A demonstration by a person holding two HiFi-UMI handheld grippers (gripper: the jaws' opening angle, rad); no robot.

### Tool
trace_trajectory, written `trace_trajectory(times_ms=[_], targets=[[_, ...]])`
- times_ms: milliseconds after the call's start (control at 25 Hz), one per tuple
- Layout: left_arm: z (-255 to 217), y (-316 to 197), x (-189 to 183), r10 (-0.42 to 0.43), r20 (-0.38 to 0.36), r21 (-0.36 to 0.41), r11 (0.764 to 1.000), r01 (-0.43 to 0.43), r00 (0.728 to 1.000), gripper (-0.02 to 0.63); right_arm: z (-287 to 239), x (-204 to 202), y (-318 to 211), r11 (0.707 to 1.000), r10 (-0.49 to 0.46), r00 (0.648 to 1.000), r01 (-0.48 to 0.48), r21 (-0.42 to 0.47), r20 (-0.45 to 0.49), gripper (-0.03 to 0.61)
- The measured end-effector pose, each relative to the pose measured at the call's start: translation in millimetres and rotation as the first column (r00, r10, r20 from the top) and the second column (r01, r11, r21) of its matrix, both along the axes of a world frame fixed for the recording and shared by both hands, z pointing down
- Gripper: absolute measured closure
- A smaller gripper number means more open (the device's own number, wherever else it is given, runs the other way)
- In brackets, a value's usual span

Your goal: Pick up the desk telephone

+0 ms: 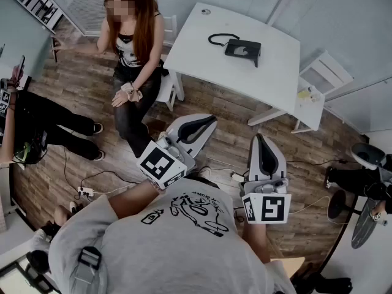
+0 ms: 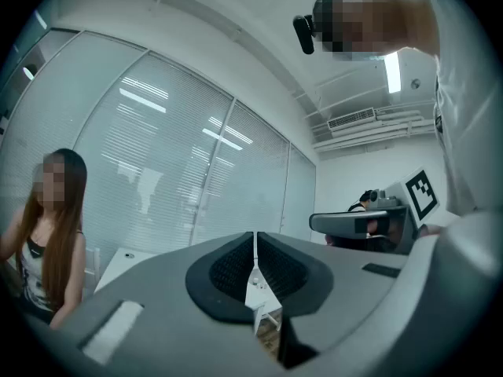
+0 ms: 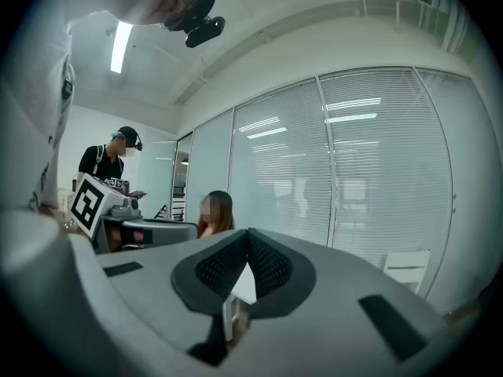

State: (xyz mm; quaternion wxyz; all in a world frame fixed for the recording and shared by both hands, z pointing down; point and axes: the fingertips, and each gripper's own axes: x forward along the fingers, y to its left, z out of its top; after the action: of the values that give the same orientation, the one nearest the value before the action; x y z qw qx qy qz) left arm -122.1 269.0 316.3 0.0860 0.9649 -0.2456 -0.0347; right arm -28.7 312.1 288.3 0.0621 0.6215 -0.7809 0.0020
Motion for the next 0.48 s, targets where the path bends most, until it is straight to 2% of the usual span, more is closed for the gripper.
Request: trace_trajectory(times_ms=[480], targets=[[0.6, -9.0, -22.8, 0.008, -0.012, -0.010, 1.000, -0.008, 1.000, 0.606, -6.8, -21.7, -10.5, 1.000, 0.006, 1.000, -0.007, 0.022, 0.024, 0.572]])
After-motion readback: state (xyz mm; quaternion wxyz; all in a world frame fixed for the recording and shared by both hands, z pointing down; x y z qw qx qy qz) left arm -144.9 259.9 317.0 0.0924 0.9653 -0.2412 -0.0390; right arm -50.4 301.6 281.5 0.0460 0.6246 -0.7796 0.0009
